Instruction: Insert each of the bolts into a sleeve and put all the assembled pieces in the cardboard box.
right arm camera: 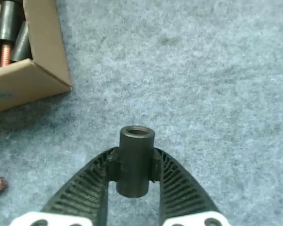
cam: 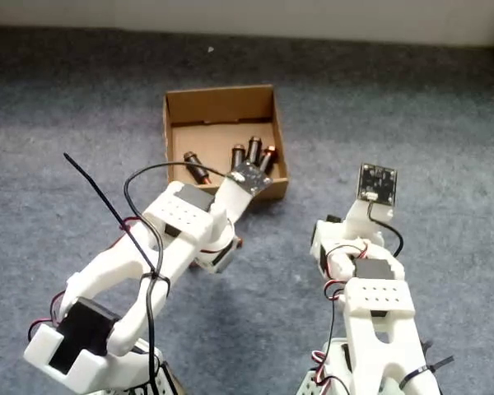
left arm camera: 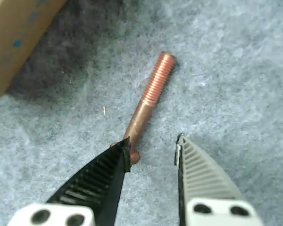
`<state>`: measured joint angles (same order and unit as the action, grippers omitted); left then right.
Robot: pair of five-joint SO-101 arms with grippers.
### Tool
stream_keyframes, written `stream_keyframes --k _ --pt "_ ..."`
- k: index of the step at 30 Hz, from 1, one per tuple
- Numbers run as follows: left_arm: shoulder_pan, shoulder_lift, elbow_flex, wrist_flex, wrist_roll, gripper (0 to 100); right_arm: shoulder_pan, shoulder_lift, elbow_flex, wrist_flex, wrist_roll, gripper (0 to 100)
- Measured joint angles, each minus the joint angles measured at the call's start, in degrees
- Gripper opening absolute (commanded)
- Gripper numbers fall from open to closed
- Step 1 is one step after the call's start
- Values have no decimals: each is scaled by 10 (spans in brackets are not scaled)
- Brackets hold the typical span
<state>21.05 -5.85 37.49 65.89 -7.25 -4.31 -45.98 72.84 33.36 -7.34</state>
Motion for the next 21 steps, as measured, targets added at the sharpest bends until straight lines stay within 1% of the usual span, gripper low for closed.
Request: stream_keyframes --k 4,7,11,14,21 --pt "2 4 1 -6 0 181 0 0 0 0 0 5" --pt "4 37 -4 -8 0 180 0 0 0 0 0 5" --pt "-2 105 -51 -4 0 103 0 0 0 0 0 5" --pt "-2 156 -98 8 -1 69 0 0 0 0 0 5" --pt "4 172 -114 17 -2 30 0 0 0 0 0 5"
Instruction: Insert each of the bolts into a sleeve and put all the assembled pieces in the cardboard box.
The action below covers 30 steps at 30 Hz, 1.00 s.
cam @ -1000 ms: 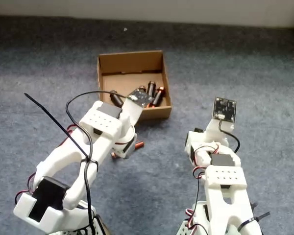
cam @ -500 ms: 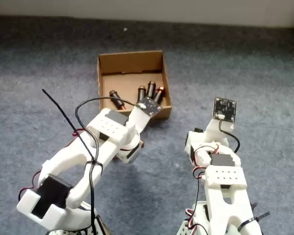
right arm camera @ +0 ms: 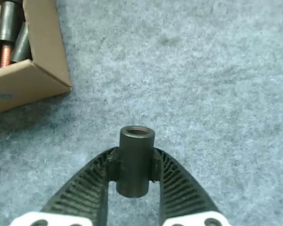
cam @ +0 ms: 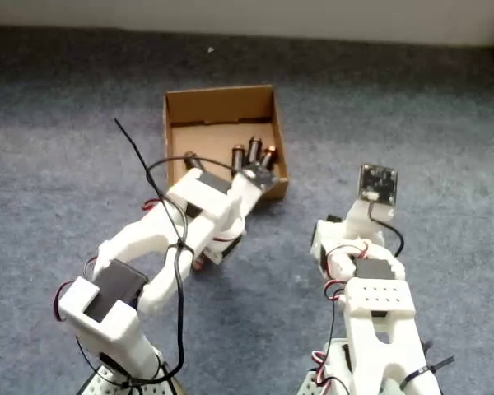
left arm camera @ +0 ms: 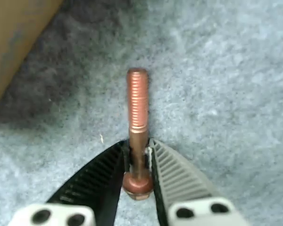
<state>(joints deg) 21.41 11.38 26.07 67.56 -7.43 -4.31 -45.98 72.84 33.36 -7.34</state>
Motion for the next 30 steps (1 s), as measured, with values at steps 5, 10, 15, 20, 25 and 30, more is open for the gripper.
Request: stream_keyframes --k 5,10,15,20,25,30 --pt "1 0 0 0 -68 5 0 0 0 0 0 5" --pt "1 0 0 0 -194 5 0 0 0 0 0 5" --pt "1 -2 0 0 -295 5 0 0 0 0 0 5" --pt "0 -54 1 0 -385 5 0 0 0 0 0 5" --pt "0 -105 1 -1 -463 5 0 0 0 0 0 5" --pt "0 -118 15 -1 -542 5 0 0 0 0 0 5"
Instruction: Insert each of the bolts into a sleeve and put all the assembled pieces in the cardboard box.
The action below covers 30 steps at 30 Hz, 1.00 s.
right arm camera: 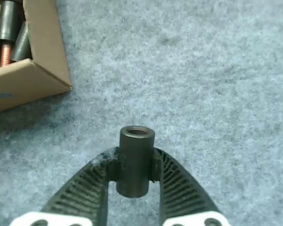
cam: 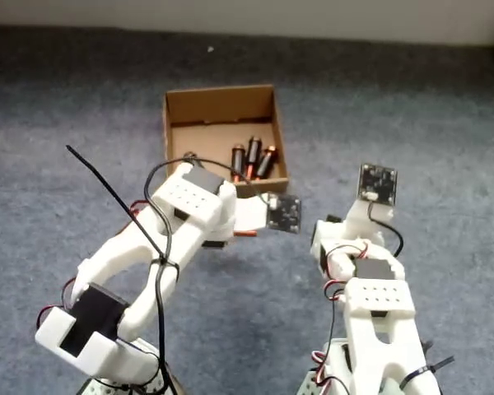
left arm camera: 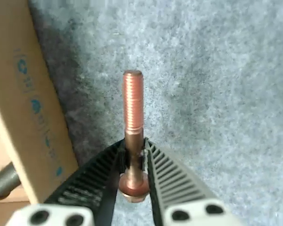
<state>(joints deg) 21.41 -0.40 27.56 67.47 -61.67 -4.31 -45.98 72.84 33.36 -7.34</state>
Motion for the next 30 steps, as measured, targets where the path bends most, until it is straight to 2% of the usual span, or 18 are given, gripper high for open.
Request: stream_keyframes --k 5,8,21,30 --pt "0 -2 44 1 -93 5 0 0 0 0 0 5" --pt "0 -3 51 1 -123 5 0 0 0 -13 0 5" --pt "7 -3 53 1 -143 5 40 0 0 -36 0 5" --pt "43 -3 53 -25 -143 11 40 0 0 -36 0 5"
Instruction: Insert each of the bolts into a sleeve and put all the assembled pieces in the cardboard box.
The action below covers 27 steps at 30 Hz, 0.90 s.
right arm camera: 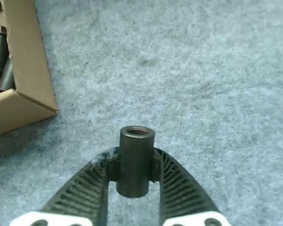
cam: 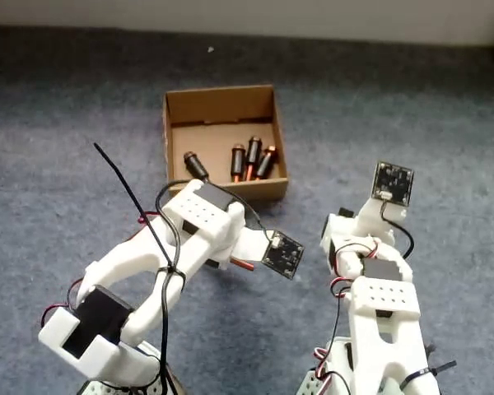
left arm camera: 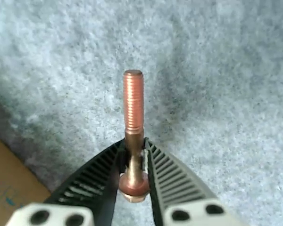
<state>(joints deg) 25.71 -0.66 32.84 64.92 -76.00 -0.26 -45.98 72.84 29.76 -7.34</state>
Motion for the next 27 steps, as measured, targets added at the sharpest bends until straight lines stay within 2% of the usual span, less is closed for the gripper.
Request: stream_keyframes --k 4,7,16,20,27 --pt "7 0 0 -44 8 127 0 0 0 0 0 5" --pt "4 -7 -1 -47 18 219 0 0 0 0 0 5" --pt "-15 -141 -22 -42 148 227 0 0 0 0 0 5" --pt "-10 -211 -22 -18 246 177 0 0 0 0 0 5" --pt "18 -285 -22 49 485 152 0 0 0 0 0 5"
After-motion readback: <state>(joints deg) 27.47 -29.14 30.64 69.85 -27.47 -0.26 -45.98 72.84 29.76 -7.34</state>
